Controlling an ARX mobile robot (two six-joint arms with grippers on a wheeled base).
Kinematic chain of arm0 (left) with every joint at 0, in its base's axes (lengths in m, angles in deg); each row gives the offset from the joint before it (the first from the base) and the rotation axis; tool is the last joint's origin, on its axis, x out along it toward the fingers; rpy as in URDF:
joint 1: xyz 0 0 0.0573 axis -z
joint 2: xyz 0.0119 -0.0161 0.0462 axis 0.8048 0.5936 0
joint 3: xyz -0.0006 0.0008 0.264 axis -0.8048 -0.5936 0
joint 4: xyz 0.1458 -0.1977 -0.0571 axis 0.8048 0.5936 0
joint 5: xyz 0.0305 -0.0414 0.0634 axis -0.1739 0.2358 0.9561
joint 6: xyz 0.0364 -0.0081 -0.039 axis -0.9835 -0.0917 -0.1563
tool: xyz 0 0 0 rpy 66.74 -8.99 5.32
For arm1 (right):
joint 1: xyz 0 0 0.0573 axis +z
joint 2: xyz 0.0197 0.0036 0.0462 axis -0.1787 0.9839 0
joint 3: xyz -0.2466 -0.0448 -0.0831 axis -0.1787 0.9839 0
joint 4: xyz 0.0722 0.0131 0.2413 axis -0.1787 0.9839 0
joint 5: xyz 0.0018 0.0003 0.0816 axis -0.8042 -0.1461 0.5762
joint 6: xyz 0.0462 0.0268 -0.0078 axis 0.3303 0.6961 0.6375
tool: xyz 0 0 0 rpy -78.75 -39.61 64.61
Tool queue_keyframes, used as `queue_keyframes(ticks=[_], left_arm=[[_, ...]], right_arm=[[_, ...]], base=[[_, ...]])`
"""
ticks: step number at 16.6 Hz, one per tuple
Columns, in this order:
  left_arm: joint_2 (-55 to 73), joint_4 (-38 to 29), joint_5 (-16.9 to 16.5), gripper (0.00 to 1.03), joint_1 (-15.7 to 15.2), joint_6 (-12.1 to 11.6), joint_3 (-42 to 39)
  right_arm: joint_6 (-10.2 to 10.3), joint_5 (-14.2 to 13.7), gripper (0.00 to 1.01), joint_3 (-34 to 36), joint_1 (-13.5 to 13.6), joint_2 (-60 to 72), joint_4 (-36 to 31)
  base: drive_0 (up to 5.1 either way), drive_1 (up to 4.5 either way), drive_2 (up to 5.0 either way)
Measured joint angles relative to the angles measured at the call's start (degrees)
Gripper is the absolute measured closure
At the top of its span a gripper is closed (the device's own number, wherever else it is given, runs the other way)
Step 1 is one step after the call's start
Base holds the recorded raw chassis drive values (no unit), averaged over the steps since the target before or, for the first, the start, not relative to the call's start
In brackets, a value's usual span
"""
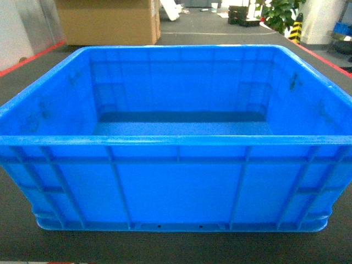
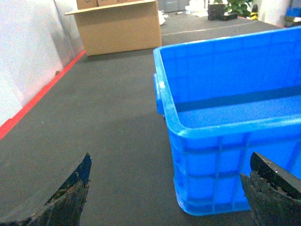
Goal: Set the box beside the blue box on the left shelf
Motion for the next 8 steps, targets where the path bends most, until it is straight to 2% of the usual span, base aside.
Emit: queue_keyframes(ticks=[1, 3, 4, 7, 8], left_arm=[[7.30, -7.19, 0.66, 0.05, -0.20, 0.02, 1.53], [26.53, -23.37, 3.61, 0.05, 1.77, 0.04, 8.04], [37.81, -30.08, 5.25, 0.05, 2.84, 0.35, 13.31], [60.61, -31.52, 9.75, 0.05, 3.85, 1.53, 26.43], [66.40, -30.95, 11.34, 0.05, 3.98, 1.84, 30.38]], right_arm=[[-0.02, 1.84, 0.03, -2.51, -0.72, 6.36, -6.29], [-0.20, 8.66, 0.03, -9.70, -2.64, 22.88, -18.12], [-0.04, 11.63, 0.03, -14.21, -3.32, 30.69, -20.24], [3.74, 20.26, 0.03, -29.03, -3.30, 52.39, -16.02], [4.81, 21.38, 0.03, -32.89, -3.30, 57.77, -14.88]], base=[[0.0, 0.00, 0.0], [0.0, 0.00, 0.0], [0.0, 0.00, 0.0], [0.0, 0.00, 0.0], [0.0, 0.00, 0.0]])
